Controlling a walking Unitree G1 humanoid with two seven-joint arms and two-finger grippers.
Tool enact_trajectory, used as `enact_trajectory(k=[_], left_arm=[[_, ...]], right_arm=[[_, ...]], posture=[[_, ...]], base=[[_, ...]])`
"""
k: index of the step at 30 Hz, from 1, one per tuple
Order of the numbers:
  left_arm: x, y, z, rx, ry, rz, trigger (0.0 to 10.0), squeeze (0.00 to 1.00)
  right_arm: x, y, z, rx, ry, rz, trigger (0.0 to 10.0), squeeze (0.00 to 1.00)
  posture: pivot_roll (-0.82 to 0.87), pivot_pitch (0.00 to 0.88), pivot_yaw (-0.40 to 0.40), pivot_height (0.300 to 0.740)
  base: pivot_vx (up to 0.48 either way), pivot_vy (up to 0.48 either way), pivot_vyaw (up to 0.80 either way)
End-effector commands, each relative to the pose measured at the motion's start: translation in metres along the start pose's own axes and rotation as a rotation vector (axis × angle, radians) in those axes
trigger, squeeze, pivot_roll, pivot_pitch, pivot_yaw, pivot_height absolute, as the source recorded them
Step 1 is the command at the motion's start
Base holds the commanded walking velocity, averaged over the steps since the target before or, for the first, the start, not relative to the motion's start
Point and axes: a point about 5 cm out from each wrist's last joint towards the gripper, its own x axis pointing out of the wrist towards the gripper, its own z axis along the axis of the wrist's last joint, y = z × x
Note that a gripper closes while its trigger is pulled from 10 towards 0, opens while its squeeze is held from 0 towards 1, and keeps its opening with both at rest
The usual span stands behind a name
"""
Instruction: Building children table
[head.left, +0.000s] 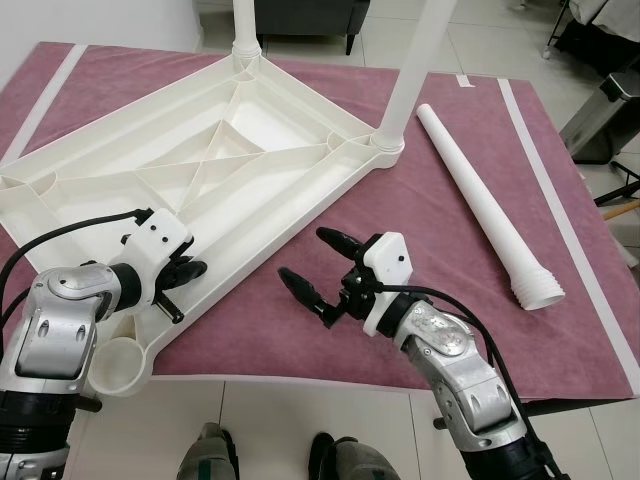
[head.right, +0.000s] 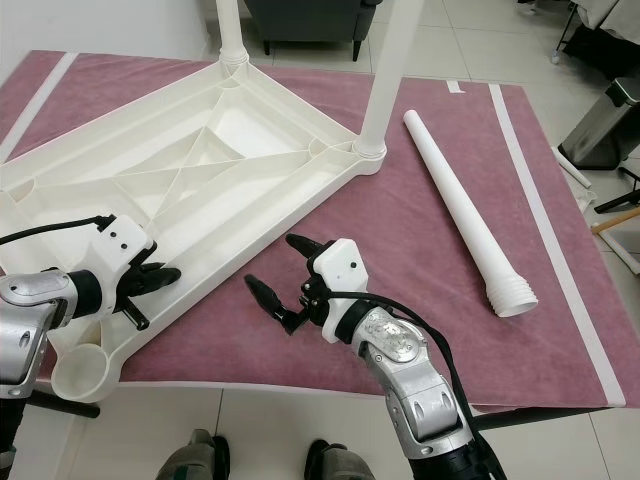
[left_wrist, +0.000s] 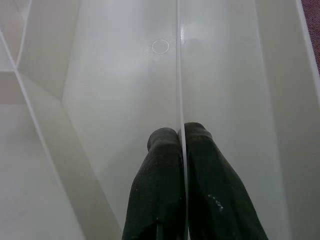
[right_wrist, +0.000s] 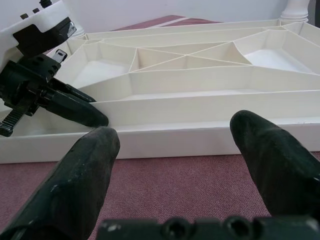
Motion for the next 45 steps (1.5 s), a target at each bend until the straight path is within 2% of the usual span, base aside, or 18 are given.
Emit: enact_trajectory(k=[1,3,6,8,11,12,15,16,23,26,28,31,35,36,37,38,44,45], left_arm=[[0.005,0.002,0.001,-0.024,-0.02,0.132,0.0,0.0],[0.005,0.001,0.005,-0.024,-0.033,0.125,0.0,0.0],[0.008,-0.004,0.024,-0.011,-0.097,0.093,0.0,0.0],[0.011,-0.007,0.048,0.017,-0.17,0.067,0.0,0.0],[0.012,-0.008,0.057,0.029,-0.196,0.056,0.0,0.0],[0.014,-0.01,0.071,0.045,-0.238,0.04,0.0,0.0],[0.017,-0.013,0.084,0.059,-0.27,0.028,0.0,0.0],[0.026,-0.02,0.104,0.085,-0.313,-0.007,0.0,0.0],[0.049,-0.032,0.119,0.105,-0.305,-0.033,0.0,0.0],[0.063,-0.044,0.137,0.121,-0.328,-0.043,0.0,0.0],[0.066,-0.046,0.14,0.129,-0.331,-0.044,0.0,0.0],[0.077,-0.057,0.145,0.239,-0.296,-0.025,0.0,0.0],[0.084,-0.063,0.144,0.251,-0.275,-0.018,0.0,0.0],[0.087,-0.066,0.143,0.218,-0.279,-0.029,7.6,0.0],[0.088,-0.069,0.143,0.186,-0.288,-0.041,8.2,0.0],[0.089,-0.071,0.148,0.14,-0.321,-0.047,10.0,0.0],[0.089,-0.066,0.149,0.12,-0.32,-0.002,10.0,0.0],[0.089,-0.061,0.145,0.113,-0.307,0.017,10.0,1.0]], right_arm=[[-0.001,-0.001,-0.003,0.007,0.014,-0.001,10.0,0.0],[-0.001,0.0,-0.003,0.007,0.015,-0.002,10.0,0.0],[-0.001,0.0,-0.004,0.008,0.016,-0.004,10.0,0.0],[-0.001,0.0,-0.005,0.011,0.021,-0.008,10.0,0.0],[-0.002,0.0,-0.006,0.012,0.024,-0.009,10.0,0.0],[-0.003,0.0,-0.008,0.013,0.03,-0.009,10.0,0.0],[-0.003,-0.001,-0.009,0.011,0.036,-0.011,10.0,0.0],[-0.005,-0.008,-0.011,-0.001,0.048,-0.032,10.0,0.0],[-0.01,-0.033,-0.008,-0.053,0.055,-0.1,10.0,0.0],[-0.016,-0.056,-0.002,-0.104,0.06,-0.166,10.0,0.0],[-0.017,-0.06,-0.001,-0.114,0.061,-0.178,10.0,0.0],[-0.02,-0.069,0.002,-0.136,0.06,-0.209,10.0,0.0],[-0.021,-0.071,0.003,-0.141,0.06,-0.216,10.0,0.0],[-0.021,-0.069,0.002,-0.139,0.059,-0.211,10.0,0.0],[-0.021,-0.068,0.001,-0.137,0.06,-0.207,10.0,0.0],[-0.02,-0.066,0.0,-0.133,0.06,-0.201,10.0,0.0],[-0.017,-0.06,-0.002,-0.121,0.058,-0.174,10.0,0.0],[-0.015,-0.058,-0.003,-0.118,0.056,-0.165,10.0,0.0]], posture=[[0.14,0.167,-0.024,0.74],[0.14,0.167,-0.024,0.74],[0.14,0.168,-0.018,0.74],[0.14,0.169,-0.017,0.74],[0.14,0.169,-0.017,0.74],[0.15,0.169,-0.017,0.74],[0.15,0.17,-0.016,0.74],[0.15,0.17,-0.011,0.74],[0.15,0.169,-0.006,0.74],[0.14,0.168,-0.002,0.74],[0.14,0.168,-0.002,0.74],[0.13,0.167,0.003,0.74],[0.13,0.167,0.005,0.74],[0.13,0.168,0.004,0.74],[0.13,0.168,0.004,0.74],[0.13,0.168,0.003,0.74],[0.13,0.167,-0.003,0.74],[0.14,0.166,-0.006,0.74]], base=[[0.0,0.0,0.0],[0.0,0.0,0.0],[0.0,0.0,0.0],[0.0,0.0,0.0],[0.0,0.0,0.0],[0.0,0.0,0.0],[0.0,0.0,0.0],[0.0,0.0,0.0],[0.0,0.0,0.0],[0.0,0.0,0.0],[0.0,0.0,0.0],[0.0,0.0,0.0],[0.0,0.0,0.0],[0.0,0.0,0.0],[0.0,0.0,0.0],[0.0,0.0,0.0],[0.0,0.0,0.0],[0.0,0.0,0.0]])
